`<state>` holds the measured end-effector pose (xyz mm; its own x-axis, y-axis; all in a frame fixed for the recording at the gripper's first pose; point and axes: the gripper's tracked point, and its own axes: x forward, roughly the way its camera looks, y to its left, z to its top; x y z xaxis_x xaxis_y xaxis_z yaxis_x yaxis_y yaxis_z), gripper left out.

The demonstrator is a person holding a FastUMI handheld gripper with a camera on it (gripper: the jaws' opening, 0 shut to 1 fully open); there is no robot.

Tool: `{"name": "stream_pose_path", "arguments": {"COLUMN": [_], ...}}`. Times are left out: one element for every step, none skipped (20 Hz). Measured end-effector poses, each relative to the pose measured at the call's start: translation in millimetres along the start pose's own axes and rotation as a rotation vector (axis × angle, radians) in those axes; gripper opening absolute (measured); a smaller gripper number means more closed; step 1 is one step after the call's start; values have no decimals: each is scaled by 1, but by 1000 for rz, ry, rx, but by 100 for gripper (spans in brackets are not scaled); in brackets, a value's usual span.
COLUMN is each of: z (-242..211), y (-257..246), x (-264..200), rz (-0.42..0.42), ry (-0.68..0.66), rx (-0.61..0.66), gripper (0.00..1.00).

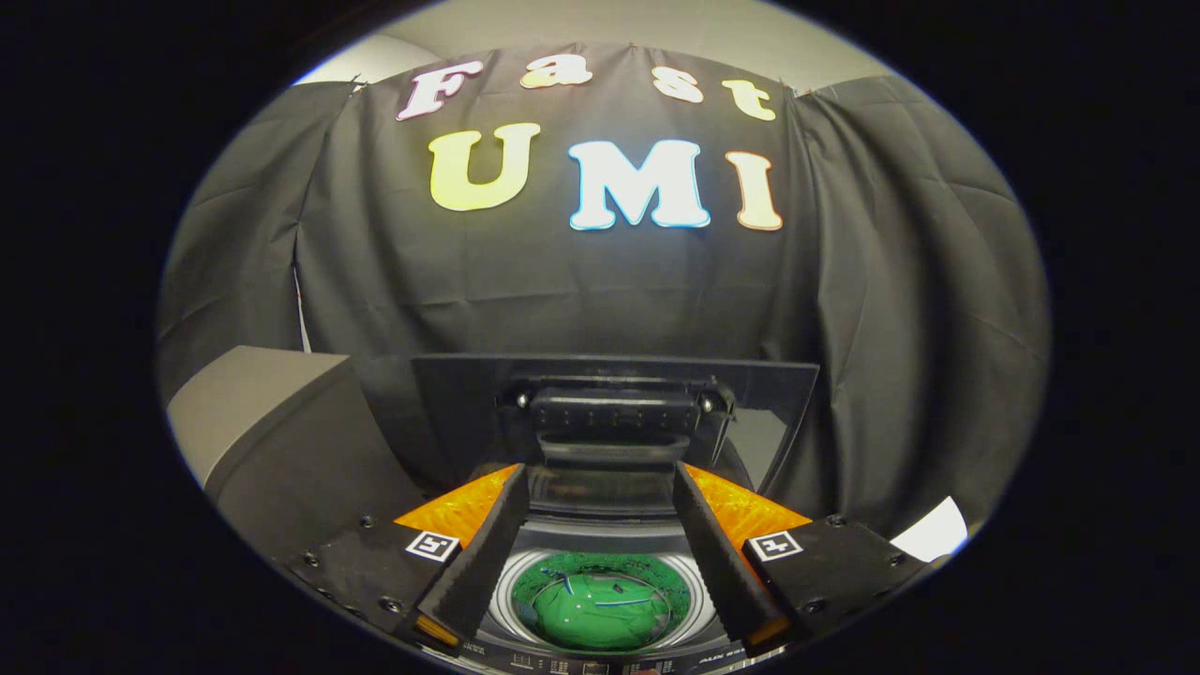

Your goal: Put the clothes into the washing machine and then close the washing machine lid.

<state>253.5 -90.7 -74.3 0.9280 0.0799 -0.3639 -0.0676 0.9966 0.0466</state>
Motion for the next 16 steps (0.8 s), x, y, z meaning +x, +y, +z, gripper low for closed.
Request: {"name": "stream_pose_path", "arguments": {"z": [7, 15, 22, 29, 36, 42, 47, 52, 58, 63, 67, 69, 71, 73, 74, 75], "y": [0, 0, 0, 0, 1, 2, 3, 4, 5, 5, 5, 7, 7, 6, 6, 5], "x": [-1, 1, 1, 3, 5, 7, 8, 12, 14, 18, 22, 28, 33, 38, 44, 49], "rz": [1, 1, 2, 2, 5, 10, 11, 14, 15, 16, 16, 18, 17, 14, 12, 8], "ry": [-14, -30, -44, -56, -67, -76, -85, -94, -105, -116, -124, -127, -127, -128, -131, -133], "rx": [1, 1, 0, -4, -9, -15, -19, -22, -24, -27, -29, -31, -33, -32, -29, -28], "gripper": [96, 96, 96, 96, 96, 96, 96, 96, 96, 96, 96, 96, 96, 96, 97, 97]}}
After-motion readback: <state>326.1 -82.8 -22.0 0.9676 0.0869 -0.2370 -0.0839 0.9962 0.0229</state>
